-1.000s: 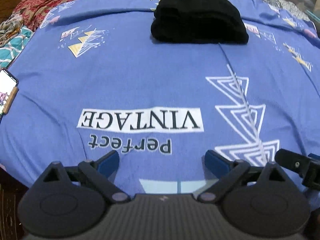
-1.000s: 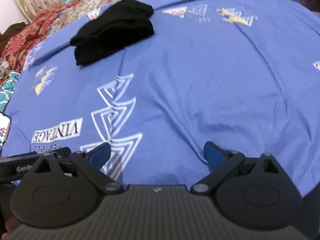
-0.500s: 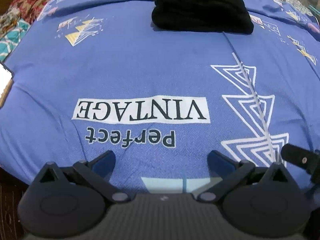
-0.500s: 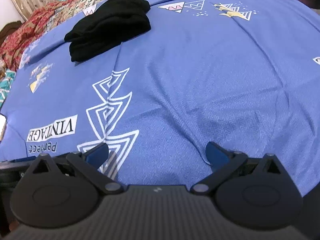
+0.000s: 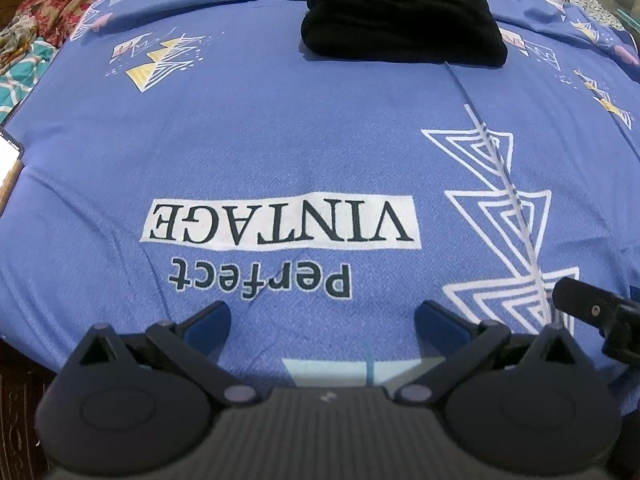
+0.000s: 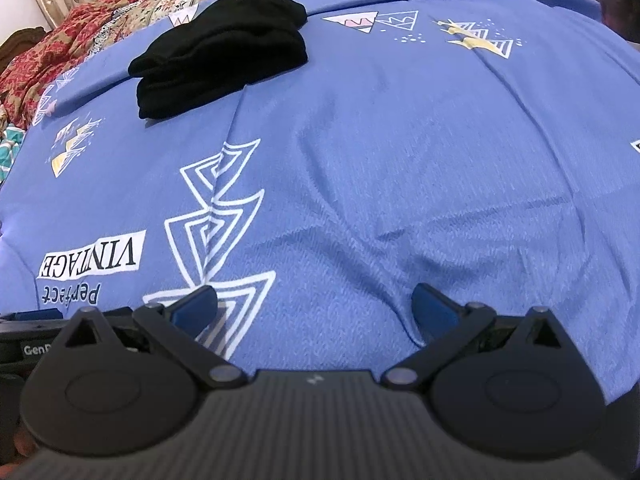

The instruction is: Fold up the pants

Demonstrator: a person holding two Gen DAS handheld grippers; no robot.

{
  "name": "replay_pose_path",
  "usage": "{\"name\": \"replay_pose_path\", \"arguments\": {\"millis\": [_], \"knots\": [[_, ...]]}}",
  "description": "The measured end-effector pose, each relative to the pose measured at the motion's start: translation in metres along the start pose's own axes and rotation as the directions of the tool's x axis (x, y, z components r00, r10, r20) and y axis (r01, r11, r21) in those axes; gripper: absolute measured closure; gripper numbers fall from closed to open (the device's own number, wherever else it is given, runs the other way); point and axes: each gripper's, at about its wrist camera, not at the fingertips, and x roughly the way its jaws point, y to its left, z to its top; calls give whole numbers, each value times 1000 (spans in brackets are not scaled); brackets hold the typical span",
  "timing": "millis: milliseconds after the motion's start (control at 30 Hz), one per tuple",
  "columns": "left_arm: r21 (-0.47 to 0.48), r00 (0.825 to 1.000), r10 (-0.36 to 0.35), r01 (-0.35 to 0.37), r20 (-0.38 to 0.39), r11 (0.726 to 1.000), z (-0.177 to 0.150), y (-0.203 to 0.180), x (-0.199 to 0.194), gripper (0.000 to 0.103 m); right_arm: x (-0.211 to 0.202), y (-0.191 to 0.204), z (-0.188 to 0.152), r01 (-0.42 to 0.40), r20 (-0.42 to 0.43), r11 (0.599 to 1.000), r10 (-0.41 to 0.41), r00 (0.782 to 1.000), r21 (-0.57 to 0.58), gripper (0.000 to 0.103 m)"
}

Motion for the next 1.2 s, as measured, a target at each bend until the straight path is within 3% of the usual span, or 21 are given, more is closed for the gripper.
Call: {"name": "replay_pose_path", "arguments": {"millis": [633, 900, 1200], "knots": [[-3, 1000, 1, -1, -15, 1000, 2, 0, 0, 0, 2, 5, 2, 16, -13, 999, -16, 1000, -38, 0], [19, 1000, 29, -29, 3, 999, -1, -5, -9, 0, -10, 4, 3, -39, -16, 999, 38, 999, -17, 0], [16, 984, 126, -129, 126, 991, -3, 0, -41, 0, -36, 5, 8, -90, 76, 996, 89, 993, -1, 0]]}}
